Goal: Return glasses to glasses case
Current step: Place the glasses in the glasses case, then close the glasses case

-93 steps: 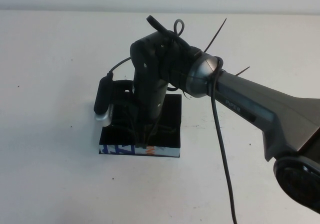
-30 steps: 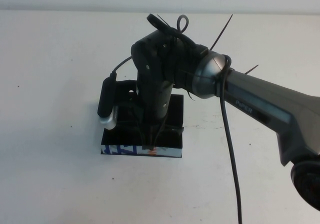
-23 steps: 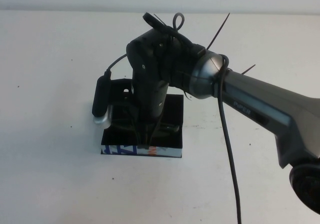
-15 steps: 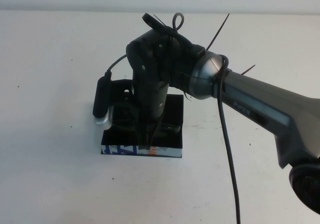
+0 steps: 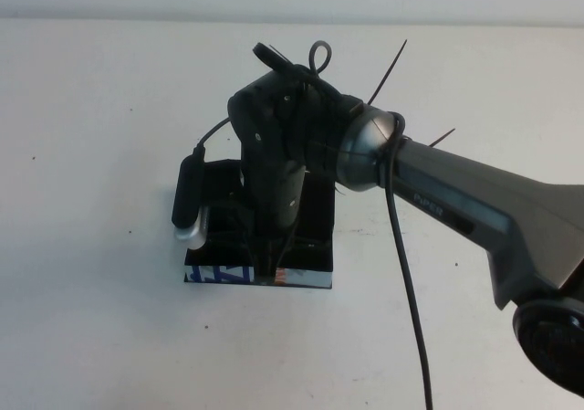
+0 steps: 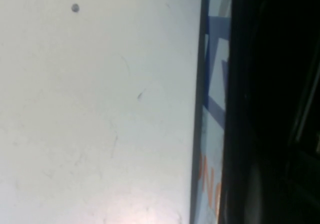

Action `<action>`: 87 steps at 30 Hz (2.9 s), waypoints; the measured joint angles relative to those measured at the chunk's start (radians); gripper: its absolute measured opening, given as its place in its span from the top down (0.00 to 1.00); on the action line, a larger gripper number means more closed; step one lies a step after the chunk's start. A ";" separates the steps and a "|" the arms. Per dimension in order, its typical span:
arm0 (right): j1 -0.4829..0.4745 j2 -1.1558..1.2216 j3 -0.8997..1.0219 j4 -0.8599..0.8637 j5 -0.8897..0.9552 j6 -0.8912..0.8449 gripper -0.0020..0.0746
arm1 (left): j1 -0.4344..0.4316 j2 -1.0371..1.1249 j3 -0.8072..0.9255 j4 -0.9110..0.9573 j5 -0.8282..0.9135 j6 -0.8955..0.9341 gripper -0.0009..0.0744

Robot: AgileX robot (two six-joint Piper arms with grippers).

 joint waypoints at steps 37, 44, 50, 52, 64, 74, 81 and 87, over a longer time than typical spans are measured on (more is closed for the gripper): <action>0.000 -0.227 -0.004 -0.059 0.012 0.258 0.99 | 0.000 0.000 0.000 0.000 0.000 0.000 0.99; -0.024 -0.228 -0.004 -0.023 0.012 0.261 0.99 | 0.000 0.000 0.000 0.005 -0.007 0.000 0.99; -0.122 -0.228 -0.004 0.053 0.014 0.334 0.99 | 0.000 0.000 0.001 -0.243 -0.185 -0.146 0.99; -0.159 -0.228 -0.004 0.079 0.014 0.351 0.99 | 0.000 0.000 0.001 -0.344 -0.228 -0.183 0.99; -0.302 -0.226 -0.004 0.257 -0.001 0.462 0.99 | -0.076 0.292 -0.131 -0.603 -0.048 -0.149 0.99; -0.308 -0.211 -0.004 0.280 0.011 0.462 0.99 | -0.141 0.876 -0.436 -0.789 0.278 0.327 0.99; -0.310 -0.211 -0.004 0.285 -0.016 0.465 0.99 | -0.141 1.235 -0.471 -1.234 0.328 0.873 0.99; -0.314 -0.206 -0.004 0.303 -0.075 0.469 0.99 | -0.141 1.508 -0.479 -1.553 0.344 1.254 0.99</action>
